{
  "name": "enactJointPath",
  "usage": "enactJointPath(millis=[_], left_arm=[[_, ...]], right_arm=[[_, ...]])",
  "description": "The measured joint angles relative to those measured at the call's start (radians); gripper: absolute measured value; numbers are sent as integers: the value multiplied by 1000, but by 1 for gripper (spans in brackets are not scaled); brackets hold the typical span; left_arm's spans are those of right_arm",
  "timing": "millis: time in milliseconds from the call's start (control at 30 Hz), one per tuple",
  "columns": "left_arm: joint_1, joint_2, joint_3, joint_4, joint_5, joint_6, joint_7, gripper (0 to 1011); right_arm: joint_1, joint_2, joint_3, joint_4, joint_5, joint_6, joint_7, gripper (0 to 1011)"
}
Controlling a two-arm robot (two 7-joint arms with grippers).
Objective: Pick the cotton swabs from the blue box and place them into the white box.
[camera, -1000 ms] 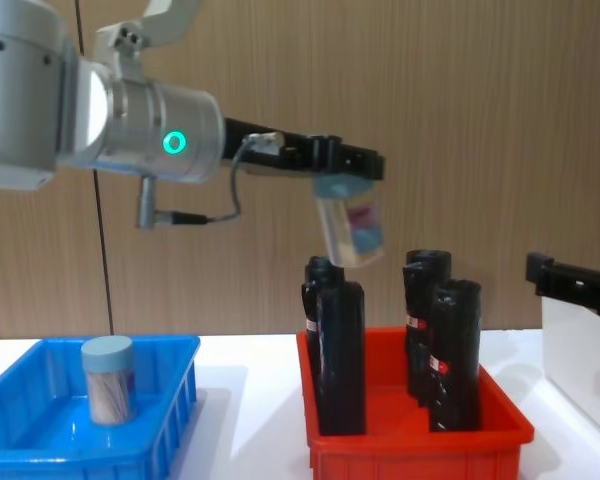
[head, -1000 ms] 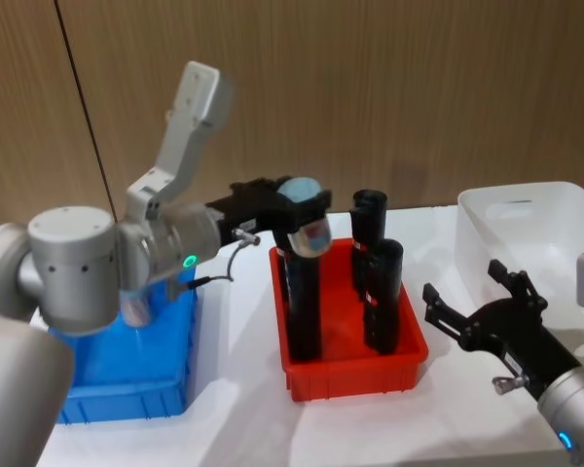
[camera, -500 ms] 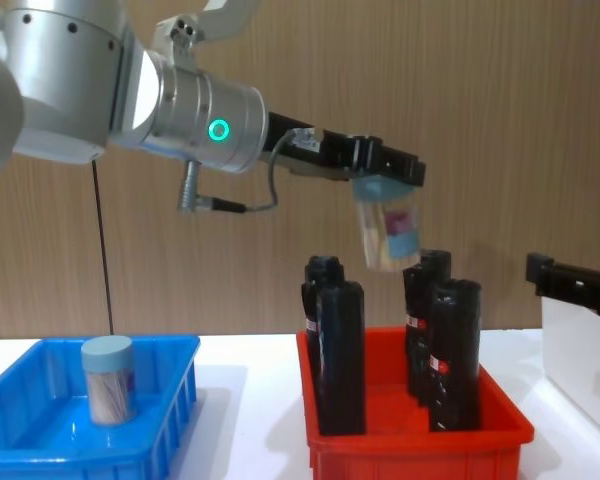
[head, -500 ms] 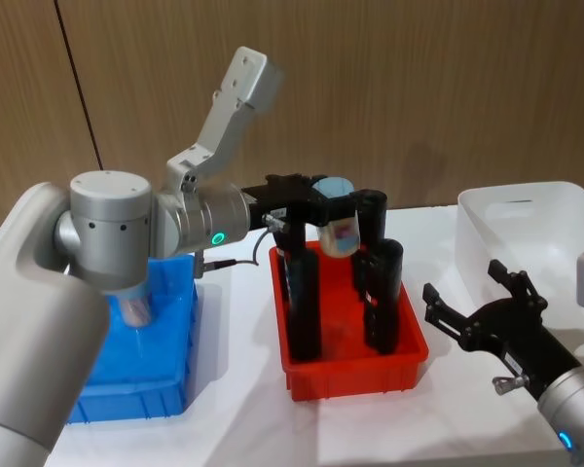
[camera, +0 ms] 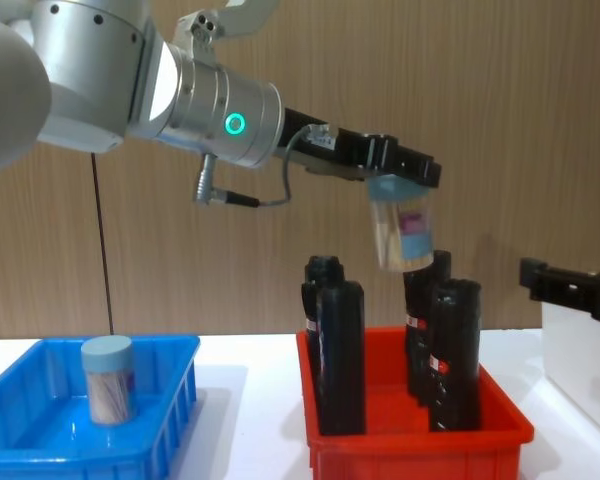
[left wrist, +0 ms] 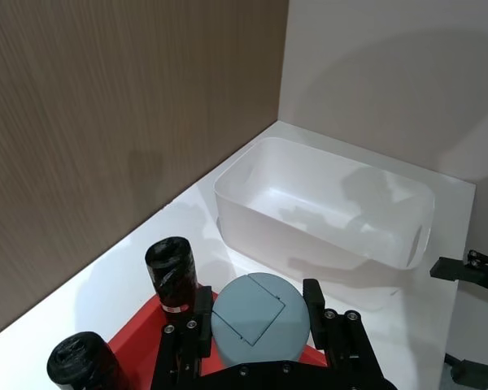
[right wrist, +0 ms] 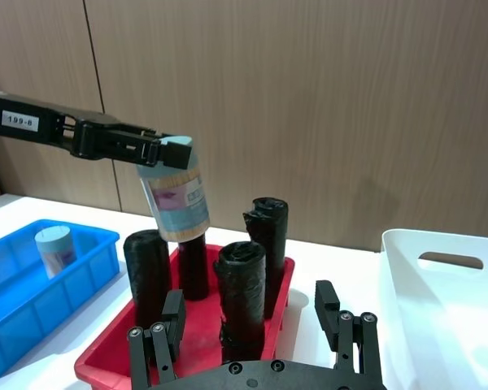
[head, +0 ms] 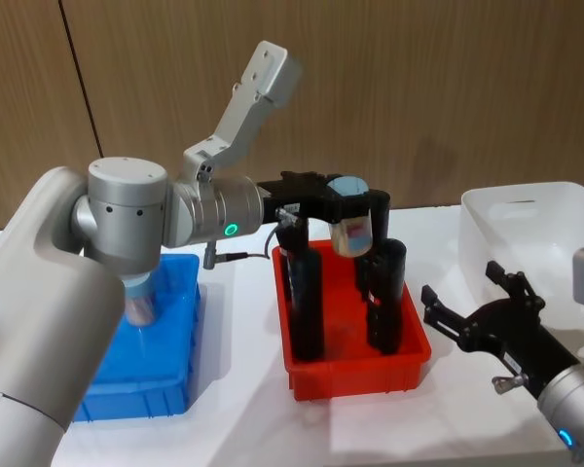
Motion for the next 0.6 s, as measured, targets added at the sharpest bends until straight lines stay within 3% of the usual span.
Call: enactJointPath(millis=[600], left_arm=[[-14,-7,4,19,9,2,-13,671]], right_arm=[[97,-32,1,58,29,145,106,1001]])
